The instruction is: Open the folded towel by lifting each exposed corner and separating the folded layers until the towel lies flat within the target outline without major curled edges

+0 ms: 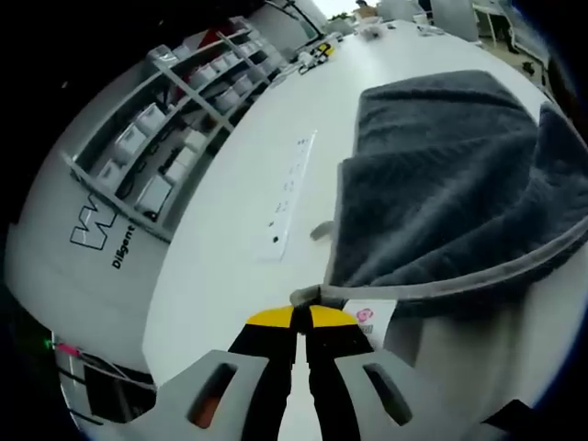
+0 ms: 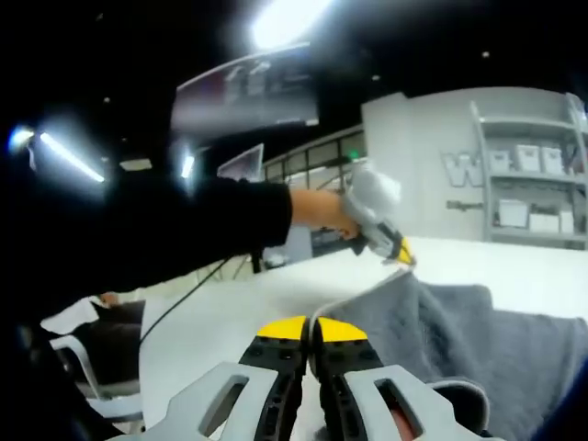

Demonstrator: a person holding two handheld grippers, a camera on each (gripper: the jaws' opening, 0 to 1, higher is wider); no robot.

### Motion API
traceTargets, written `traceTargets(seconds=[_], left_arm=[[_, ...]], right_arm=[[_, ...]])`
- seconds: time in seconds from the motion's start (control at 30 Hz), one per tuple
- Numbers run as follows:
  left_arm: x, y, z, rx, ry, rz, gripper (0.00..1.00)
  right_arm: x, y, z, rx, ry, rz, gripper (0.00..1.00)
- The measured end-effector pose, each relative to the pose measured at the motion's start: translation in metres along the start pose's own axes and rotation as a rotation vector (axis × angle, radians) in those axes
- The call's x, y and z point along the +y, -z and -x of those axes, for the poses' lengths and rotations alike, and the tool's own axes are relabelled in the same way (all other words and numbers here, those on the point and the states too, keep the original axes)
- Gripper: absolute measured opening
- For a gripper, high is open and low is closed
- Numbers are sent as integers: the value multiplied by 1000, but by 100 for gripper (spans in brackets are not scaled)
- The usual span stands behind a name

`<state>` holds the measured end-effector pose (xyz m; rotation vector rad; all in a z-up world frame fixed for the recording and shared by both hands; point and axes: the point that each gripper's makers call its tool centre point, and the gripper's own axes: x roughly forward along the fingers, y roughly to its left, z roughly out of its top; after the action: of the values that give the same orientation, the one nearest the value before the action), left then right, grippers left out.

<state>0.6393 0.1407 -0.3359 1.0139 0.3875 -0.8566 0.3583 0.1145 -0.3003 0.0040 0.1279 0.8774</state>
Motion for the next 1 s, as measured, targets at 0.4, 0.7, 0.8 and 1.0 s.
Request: traceTargets(seconds=[0.4,0.7,0.8,1.0], left_arm=[[5,23,7,41,-61,-27,3],[2,34,13,54,-57,-37,3],[2,36,17,53,-60,-44,2],[2,46,25,71,-64,-47,2]], right_arm=[[11,7,-33,44,-40,21,0],[17,2,-20,65,-64,67,0],[15,4,-18,64,-68,89,0],[26,4,-43,73,-75,113,0]])
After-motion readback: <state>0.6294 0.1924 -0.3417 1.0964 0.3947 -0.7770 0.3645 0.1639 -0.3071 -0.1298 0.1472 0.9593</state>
